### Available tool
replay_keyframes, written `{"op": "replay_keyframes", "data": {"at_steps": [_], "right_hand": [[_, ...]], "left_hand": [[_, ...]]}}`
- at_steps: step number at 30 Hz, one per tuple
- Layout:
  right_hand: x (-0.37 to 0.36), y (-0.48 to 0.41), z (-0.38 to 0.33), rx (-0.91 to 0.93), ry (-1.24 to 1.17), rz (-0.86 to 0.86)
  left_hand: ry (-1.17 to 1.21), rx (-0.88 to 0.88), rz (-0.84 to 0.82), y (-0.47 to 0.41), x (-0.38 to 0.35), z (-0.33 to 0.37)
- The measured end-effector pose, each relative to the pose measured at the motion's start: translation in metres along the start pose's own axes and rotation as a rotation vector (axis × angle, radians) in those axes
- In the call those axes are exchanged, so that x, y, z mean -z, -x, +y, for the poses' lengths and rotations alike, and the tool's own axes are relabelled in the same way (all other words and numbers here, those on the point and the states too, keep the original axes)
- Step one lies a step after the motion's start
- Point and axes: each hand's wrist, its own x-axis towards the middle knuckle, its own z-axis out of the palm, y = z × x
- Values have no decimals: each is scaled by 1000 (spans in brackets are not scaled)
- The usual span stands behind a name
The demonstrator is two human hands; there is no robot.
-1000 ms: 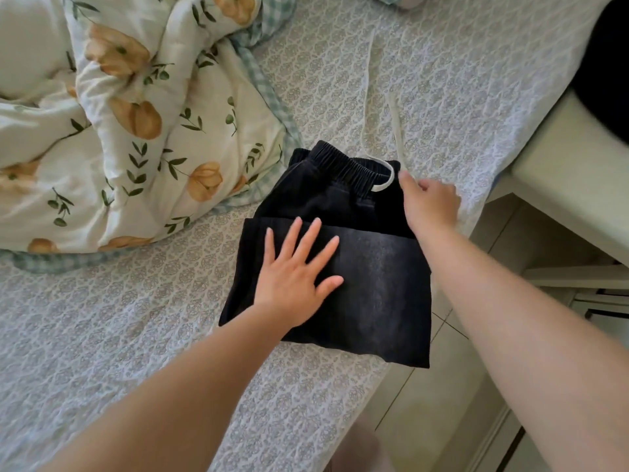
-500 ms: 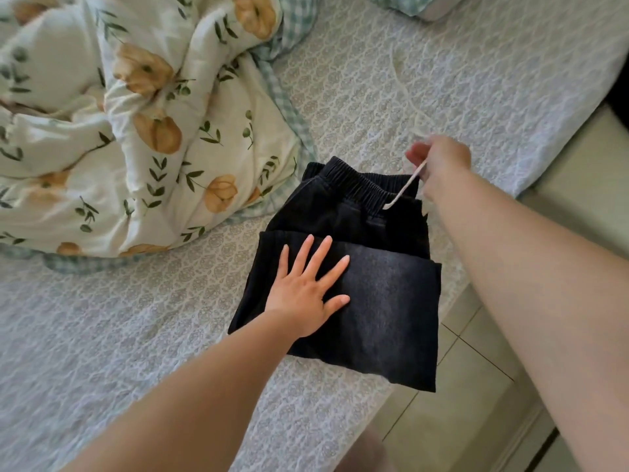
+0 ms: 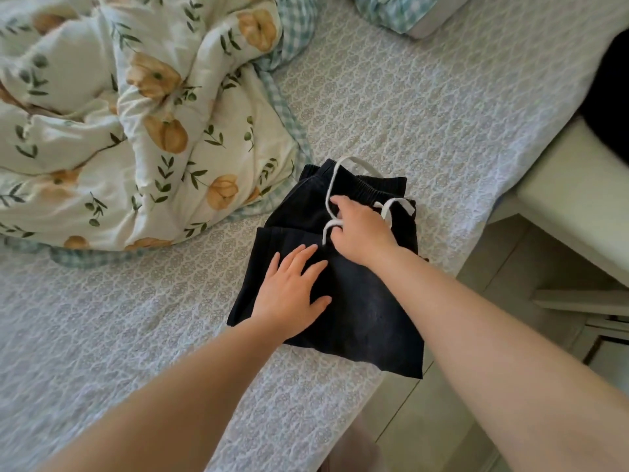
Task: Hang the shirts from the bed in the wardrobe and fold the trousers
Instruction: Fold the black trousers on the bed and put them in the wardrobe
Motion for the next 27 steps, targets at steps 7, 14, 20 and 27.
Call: {"op": "replay_keyframes", "data": {"at_steps": [7, 14, 20, 27], "right_hand": [[-25, 34, -5, 232, -26, -210], [-48, 62, -10, 324, 311, -53], [-66, 93, -12, 714, 486, -122], [-57, 103, -1, 512, 265, -19]], "left_hand": [[-173, -255, -200, 40, -13, -21], [656, 359, 443, 16, 23, -5], [1157, 532, -3, -34, 40, 12], [441, 238, 20, -14, 30, -3]]}}
